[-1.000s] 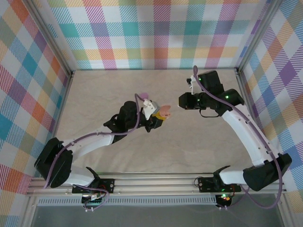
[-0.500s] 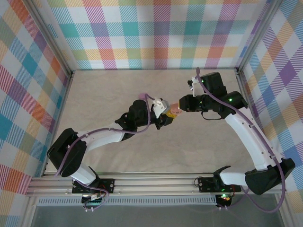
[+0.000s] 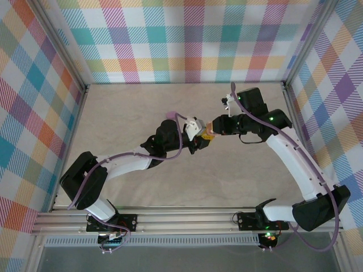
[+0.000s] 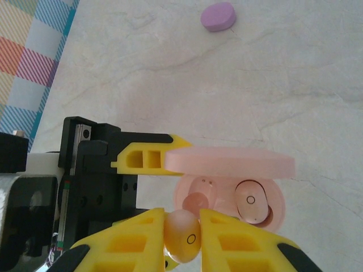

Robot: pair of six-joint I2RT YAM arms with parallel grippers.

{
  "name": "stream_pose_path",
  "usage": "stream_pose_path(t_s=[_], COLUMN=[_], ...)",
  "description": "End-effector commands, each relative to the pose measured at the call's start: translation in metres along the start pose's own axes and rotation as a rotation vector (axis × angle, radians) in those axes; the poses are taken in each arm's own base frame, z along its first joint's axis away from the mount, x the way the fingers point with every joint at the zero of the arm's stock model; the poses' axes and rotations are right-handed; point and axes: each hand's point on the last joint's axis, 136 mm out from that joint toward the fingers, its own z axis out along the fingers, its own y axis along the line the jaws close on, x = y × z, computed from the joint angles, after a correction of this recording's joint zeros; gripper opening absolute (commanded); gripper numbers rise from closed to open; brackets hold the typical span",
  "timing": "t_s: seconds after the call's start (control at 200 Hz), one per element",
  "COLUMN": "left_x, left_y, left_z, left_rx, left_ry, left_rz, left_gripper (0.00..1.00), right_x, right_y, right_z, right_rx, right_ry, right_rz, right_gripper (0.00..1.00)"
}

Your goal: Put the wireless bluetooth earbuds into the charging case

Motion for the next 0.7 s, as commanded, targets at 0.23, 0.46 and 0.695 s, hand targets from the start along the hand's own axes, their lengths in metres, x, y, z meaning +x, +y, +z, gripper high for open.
stream_pose_path(t_s=[0.23,0.46,0.695], left_x=[-0.025,-0.024,-0.025], left_y=[-0.01,-0.009,-0.008], left_z=[0.003,0.001,0.001], left_rx=[0.02,0.014,0.005], left_ry=[-0.071,-0.065,-0.063], left_rz=[0.03,0.027,0.027], left_gripper=[0.16,0.16,0.16], right_x=[0.004,0.009,0.011], right_y=[-0.015,-0.019,-0.018], right_z=[0.018,0.026,0.03], right_rx=[0.044,0.053,0.034], right_ry=[0.04,0.07,0.088], right_rz=[-0.039,-0.036,-0.032], right_gripper=[0.2,0.2,0.21])
